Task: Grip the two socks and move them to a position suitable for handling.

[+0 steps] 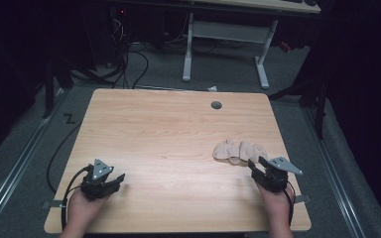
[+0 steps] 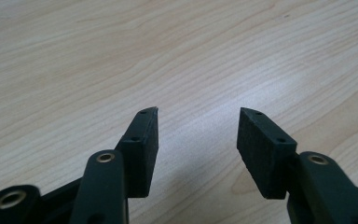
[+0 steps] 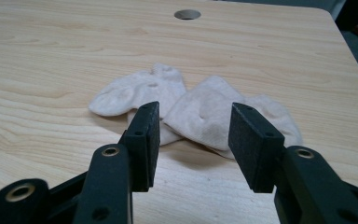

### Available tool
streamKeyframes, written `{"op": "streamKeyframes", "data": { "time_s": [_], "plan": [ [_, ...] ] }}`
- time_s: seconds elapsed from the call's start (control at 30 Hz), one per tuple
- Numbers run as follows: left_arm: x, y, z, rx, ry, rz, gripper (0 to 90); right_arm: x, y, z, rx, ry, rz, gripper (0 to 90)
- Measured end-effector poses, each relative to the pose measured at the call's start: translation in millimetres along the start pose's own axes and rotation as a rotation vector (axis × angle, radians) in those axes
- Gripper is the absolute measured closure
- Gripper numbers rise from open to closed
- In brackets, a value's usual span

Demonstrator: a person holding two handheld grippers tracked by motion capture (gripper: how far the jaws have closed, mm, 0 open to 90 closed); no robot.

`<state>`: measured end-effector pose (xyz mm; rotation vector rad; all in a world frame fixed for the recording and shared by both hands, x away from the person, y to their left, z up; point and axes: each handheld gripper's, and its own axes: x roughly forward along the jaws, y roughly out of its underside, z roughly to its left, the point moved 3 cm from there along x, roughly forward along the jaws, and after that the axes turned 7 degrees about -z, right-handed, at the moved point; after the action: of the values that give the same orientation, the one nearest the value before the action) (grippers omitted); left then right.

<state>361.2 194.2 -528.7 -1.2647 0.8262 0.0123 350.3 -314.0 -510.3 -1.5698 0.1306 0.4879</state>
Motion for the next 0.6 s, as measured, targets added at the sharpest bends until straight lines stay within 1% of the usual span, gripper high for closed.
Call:
{"op": "streamKeyframes", "data": {
  "time_s": [0.03, 0.07, 0.1, 0.13, 0.23, 0.27, 0.37, 0.47, 0.57, 0.6],
  "plan": [
    [-0.4, -1.7, 1.1, -0.008, 0.0, -0.006, 48.8, -0.1, -0.3, 1.5, -0.001, -0.003, -0.002, 54.1],
    [-0.5, -2.8, 1.9, -0.012, -0.003, -0.011, 48.8, -0.9, 0.4, 5.1, -0.022, -0.014, -0.003, 54.5],
    [-0.9, -4.1, 3.0, -0.019, -0.004, -0.015, 48.8, -0.9, 0.4, 5.1, -0.022, -0.014, -0.003, 54.5],
    [-1.3, -5.4, 4.0, -0.026, -0.005, -0.019, 48.6, -1.3, 1.3, 6.4, -0.036, -0.021, -0.001, 54.5],
    [-1.3, -7.5, 6.2, -0.038, -0.002, -0.032, 48.1, -4.3, 3.2, 9.5, -0.037, -0.032, 0.001, 54.6],
    [-0.5, -7.8, 6.8, -0.049, 0.001, -0.036, 47.5, -5.8, 3.3, 10.8, -0.043, -0.037, 0.0, 54.3],
    [-0.3, -7.9, 7.4, -0.057, 0.008, -0.036, 46.6, -6.4, 3.4, 11.6, -0.051, -0.037, 0.001, 54.0],
    [-2.0, -8.4, 7.4, -0.057, 0.022, -0.04, 46.3, -6.6, 3.8, 12.3, -0.048, -0.036, 0.007, 53.9],
    [-2.4, -8.7, 7.3, -0.062, 0.028, -0.045, 46.2, -6.7, 3.4, 12.2, -0.042, -0.042, 0.02, 53.9],
    [-3.1, -9.2, 8.0, -0.07, 0.035, -0.048, 46.2, -6.9, 1.9, 12.0, -0.039, -0.04, 0.025, 55.4]
  ]
}}
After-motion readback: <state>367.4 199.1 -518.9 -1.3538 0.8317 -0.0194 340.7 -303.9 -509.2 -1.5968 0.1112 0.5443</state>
